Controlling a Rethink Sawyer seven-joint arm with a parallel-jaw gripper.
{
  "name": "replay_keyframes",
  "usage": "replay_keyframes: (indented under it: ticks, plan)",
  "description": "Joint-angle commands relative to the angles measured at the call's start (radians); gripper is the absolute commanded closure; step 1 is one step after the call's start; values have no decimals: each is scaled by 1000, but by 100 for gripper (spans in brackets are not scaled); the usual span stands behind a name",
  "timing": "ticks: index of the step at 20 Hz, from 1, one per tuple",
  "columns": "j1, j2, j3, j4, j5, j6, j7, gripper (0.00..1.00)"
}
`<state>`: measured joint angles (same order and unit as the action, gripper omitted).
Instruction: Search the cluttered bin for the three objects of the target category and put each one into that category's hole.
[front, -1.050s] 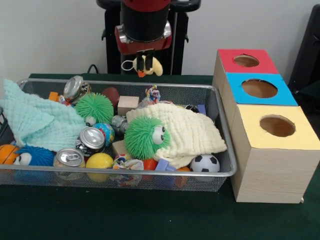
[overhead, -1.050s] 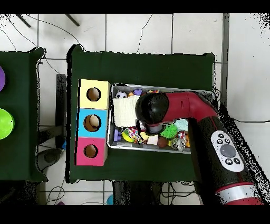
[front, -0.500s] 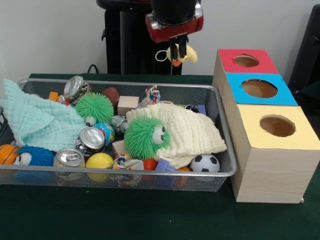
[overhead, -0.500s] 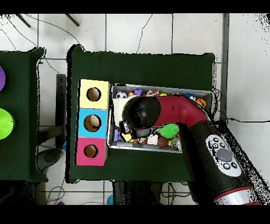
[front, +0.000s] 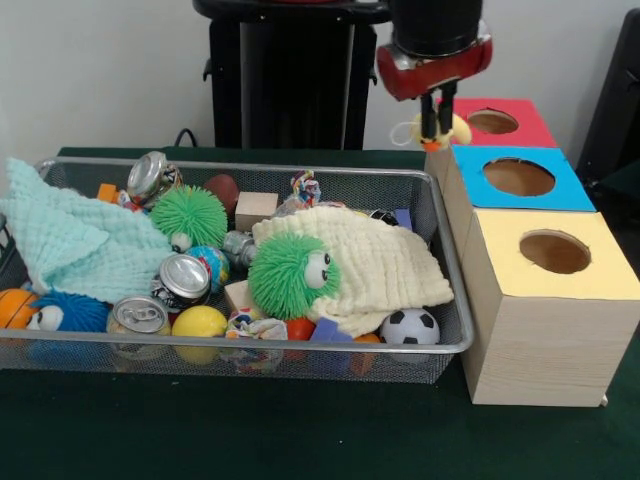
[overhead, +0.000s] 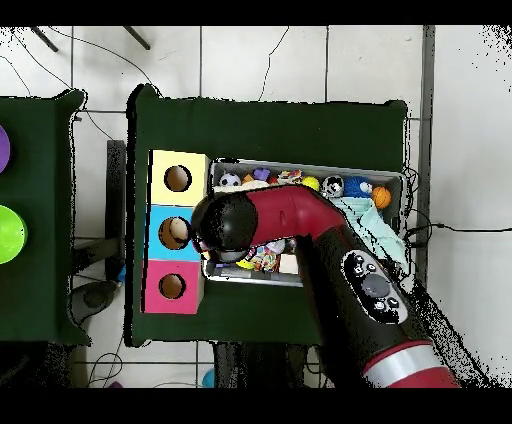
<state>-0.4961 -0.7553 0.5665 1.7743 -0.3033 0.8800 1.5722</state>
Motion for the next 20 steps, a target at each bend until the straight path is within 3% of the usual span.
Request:
replay_keyframes:
  ticks: [1, 10, 15, 20]
  plan:
    - [31, -18, 39, 91, 52, -107, 102, 100]
    - [104, -24, -8, 82, 84, -46, 111, 100]
    - [153, 17, -50, 56, 59, 16, 114, 100]
    - [181, 64, -70, 46, 58, 17, 111, 100]
